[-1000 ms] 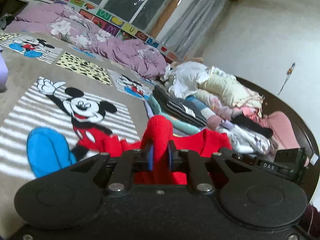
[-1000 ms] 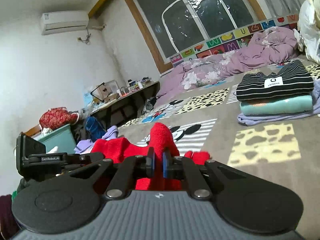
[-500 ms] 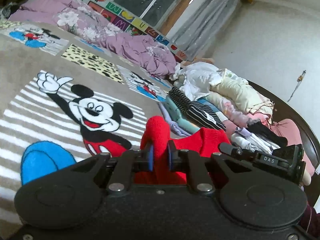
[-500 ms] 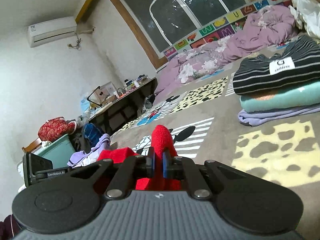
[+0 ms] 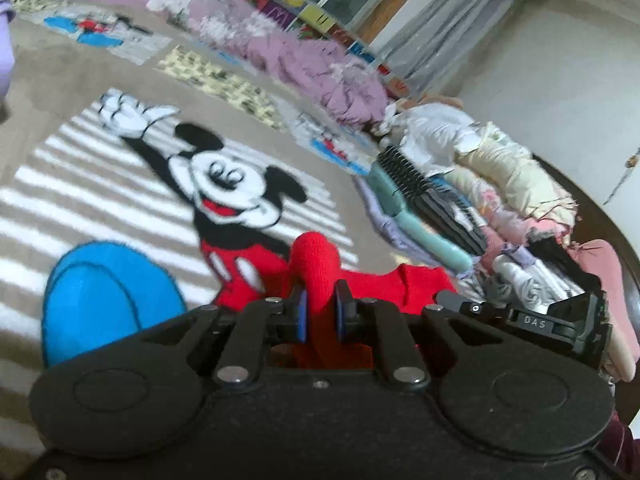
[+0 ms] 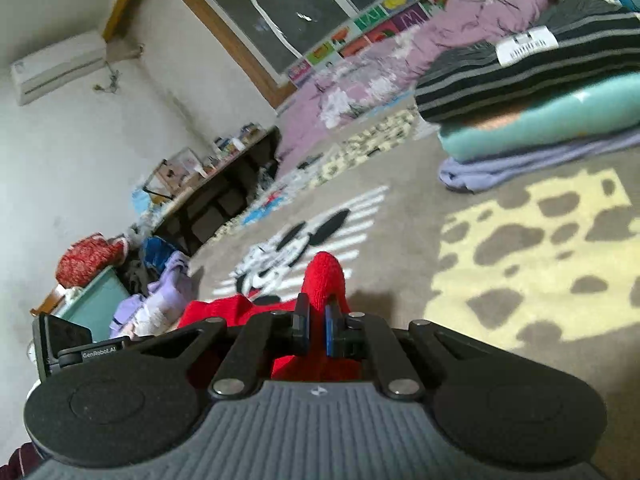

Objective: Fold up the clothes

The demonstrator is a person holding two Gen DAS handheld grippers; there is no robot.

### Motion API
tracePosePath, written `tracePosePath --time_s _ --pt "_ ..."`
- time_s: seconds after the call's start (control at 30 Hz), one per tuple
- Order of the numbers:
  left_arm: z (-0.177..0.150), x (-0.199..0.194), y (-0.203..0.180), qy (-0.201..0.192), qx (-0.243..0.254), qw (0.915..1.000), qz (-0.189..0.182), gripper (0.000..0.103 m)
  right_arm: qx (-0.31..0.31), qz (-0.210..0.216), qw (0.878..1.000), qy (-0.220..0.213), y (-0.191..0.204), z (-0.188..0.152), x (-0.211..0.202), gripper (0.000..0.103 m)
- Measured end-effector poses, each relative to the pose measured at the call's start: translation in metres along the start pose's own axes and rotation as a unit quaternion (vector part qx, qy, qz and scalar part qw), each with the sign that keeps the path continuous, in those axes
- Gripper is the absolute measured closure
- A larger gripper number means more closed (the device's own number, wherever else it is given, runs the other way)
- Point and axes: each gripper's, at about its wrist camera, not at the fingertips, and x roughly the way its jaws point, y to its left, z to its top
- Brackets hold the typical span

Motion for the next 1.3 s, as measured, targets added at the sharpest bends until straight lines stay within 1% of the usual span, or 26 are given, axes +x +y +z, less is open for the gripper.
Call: tracePosePath --time_s 0.03,0.07,0.1,0.13,0.17,0.23,0.27,0.33,0.37,0.43,0.47,0.53,0.6,0.67,0.73,0.77,0.83,0.87,1.0,1.1,1.17,1.3 --pt "0.000 0.001 0.000 0.004 -0.001 1.0000 0.005 0.090 0.005 -0.005 1.000 0.002 -0.001 -0.001 0.000 0.090" --pt "0.000 0.001 -0.001 0.005 -0.001 0.9999 0.011 0.085 0.011 -0.011 1.000 0.001 -0.003 -0.001 -0.001 0.077" --pt "0.001 -0.001 0.000 0.002 -0.003 0.9999 0.012 0.077 0.018 -0.015 1.000 -0.002 -0.005 0.000 -0.003 0.070" --pt "0.002 -0.005 0.001 -0.005 -0.007 0.9999 0.012 0.068 0.025 -0.019 0.999 -0.006 -0.007 0.001 -0.006 0.060" --pt "0.002 -0.009 0.003 -0.014 -0.013 0.9997 0.015 0.050 0.029 -0.021 0.999 -0.015 -0.007 0.001 -0.010 0.059" --pt "0.005 -0.023 0.002 -0.039 -0.018 0.9989 0.020 0.050 0.018 -0.026 0.999 -0.038 -0.003 0.002 -0.022 0.060" --pt "0.006 -0.031 -0.001 -0.049 -0.009 0.9984 0.024 0.050 -0.004 -0.030 0.998 -0.046 0.004 0.003 -0.028 0.060" --pt "0.004 -0.048 -0.019 -0.067 0.035 0.9967 0.031 0.050 -0.073 -0.031 0.995 -0.055 0.026 0.002 -0.038 0.060" --pt "0.002 -0.056 -0.029 -0.072 0.062 0.9949 0.032 0.050 -0.107 -0.024 0.992 -0.056 0.037 0.000 -0.043 0.060" --pt "-0.007 -0.066 -0.051 -0.071 0.110 0.9912 0.020 0.050 -0.166 -0.012 0.985 -0.048 0.059 -0.009 -0.053 0.060" --pt "-0.015 -0.068 -0.061 -0.066 0.132 0.9888 0.020 0.049 -0.193 -0.008 0.980 -0.044 0.069 -0.014 -0.058 0.060" --pt "-0.030 -0.070 -0.080 -0.054 0.175 0.9827 0.022 0.050 -0.235 -0.007 0.971 -0.031 0.083 -0.027 -0.065 0.060" --pt "-0.043 -0.066 -0.092 -0.040 0.202 0.9780 0.033 0.050 -0.268 -0.011 0.963 -0.017 0.094 -0.041 -0.070 0.060" --pt "-0.051 -0.060 -0.098 -0.034 0.215 0.9754 0.038 0.049 -0.282 -0.015 0.959 -0.009 0.100 -0.050 -0.069 0.061" --pt "-0.057 -0.053 -0.099 -0.025 0.221 0.9745 0.031 0.050 -0.291 -0.018 0.957 -0.001 0.104 -0.058 -0.068 0.061" --pt "-0.061 -0.050 -0.101 -0.020 0.233 0.9717 0.032 0.050 -0.281 -0.017 0.960 0.003 0.102 -0.058 -0.067 0.061" --pt "-0.070 -0.038 -0.101 -0.002 0.260 0.9645 0.045 0.050 -0.264 -0.016 0.964 0.012 0.097 -0.059 -0.063 0.061" --pt "-0.071 -0.034 -0.099 0.004 0.263 0.9638 0.045 0.050 -0.260 -0.019 0.965 0.019 0.094 -0.061 -0.062 0.061" --pt "-0.072 -0.026 -0.091 0.019 0.263 0.9639 0.040 0.049 -0.239 -0.025 0.970 0.034 0.084 -0.067 -0.054 0.061" --pt "-0.072 -0.020 -0.083 0.032 0.248 0.9674 0.036 0.049 -0.230 -0.026 0.972 0.042 0.080 -0.069 -0.049 0.061" --pt "-0.074 -0.022 -0.084 0.037 0.244 0.9684 0.037 0.049 -0.230 -0.026 0.972 0.044 0.078 -0.071 -0.048 0.060" --pt "-0.079 -0.019 -0.087 0.041 0.257 0.9643 0.050 0.048 -0.229 -0.025 0.972 0.051 0.077 -0.071 -0.044 0.060"
